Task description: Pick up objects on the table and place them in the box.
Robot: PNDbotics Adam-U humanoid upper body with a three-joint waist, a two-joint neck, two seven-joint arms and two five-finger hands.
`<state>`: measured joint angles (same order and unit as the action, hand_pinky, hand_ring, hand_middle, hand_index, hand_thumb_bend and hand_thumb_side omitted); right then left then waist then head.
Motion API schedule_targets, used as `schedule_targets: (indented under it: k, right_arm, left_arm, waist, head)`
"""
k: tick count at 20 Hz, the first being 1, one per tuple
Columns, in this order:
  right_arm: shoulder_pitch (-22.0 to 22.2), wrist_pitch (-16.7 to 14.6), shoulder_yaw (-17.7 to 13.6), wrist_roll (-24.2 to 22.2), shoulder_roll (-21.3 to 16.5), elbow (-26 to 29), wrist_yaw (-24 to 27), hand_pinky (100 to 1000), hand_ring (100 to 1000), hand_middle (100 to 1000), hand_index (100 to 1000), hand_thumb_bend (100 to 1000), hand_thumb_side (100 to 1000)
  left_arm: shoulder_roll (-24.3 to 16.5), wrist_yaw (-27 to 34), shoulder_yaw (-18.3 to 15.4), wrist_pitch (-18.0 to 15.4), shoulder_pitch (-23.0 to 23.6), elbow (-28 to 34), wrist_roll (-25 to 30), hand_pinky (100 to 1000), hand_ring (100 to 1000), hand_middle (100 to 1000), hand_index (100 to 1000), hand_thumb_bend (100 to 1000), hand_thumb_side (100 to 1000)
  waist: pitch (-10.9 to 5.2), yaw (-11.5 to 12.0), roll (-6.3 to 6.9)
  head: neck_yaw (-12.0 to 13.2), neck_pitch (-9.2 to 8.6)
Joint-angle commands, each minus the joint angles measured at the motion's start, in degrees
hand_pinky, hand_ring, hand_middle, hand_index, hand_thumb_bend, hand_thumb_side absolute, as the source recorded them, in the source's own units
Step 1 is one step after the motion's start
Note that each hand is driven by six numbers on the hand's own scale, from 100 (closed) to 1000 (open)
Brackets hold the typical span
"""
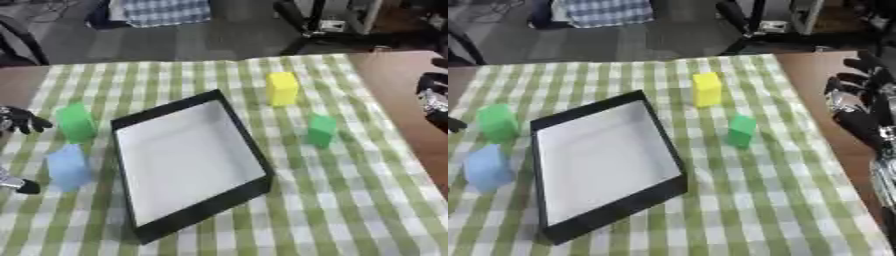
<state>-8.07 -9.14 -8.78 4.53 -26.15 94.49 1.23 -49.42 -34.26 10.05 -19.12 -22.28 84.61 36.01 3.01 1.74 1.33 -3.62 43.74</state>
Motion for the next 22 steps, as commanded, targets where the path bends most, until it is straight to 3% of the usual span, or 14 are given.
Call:
schedule_targets:
  k: [1,8,13,22]
  right_arm:
    - [-0.7,-0.2,-0.2,-0.3,-1.3,0.6,-0.1,803,805,837,963,156,307]
    - [-0.6,-0.2,-0.2,-0.5,-1.2,0.5,0.0,804,807,838,964,148,307]
    - [-0.6,-0.2,-0.2,-0.5,-1.1,0.5,0.1,805,807,838,964,148,307]
    - [-0.7,-0.2,-0.1,-0.5,-1.0,0.5,0.0,804,807,838,964,150,307]
  left_arm:
    - [-1.7,1.1,-1.1,0.5,-1.2,1.5,3.5,721,731,751,927,719,577]
    - [0.7,-0.4,-1.3,3.4,-2.5,0.4,9.2,710,726,753,930,721,573]
    - [2.7,-3.3,-1.1,5.8,-3.2,-2.1,6.9,711,728,755,930,722,576]
    - [4.7,-6.9,-0.9,6.4,-3.8,-5.6,3.2,703,717,746,924,708,579]
  waist:
    - [-1.71,0.0,-0.33]
    - [-1.80,0.1,-0.45]
    - [-1.81,0.1,-0.57]
    - [-1.83,0.2,-0.71]
  head:
    - [-0.1,0.38]
    - [-0.3,0.38]
    - [-0.4,0.38]
    - [-0.6,0.38]
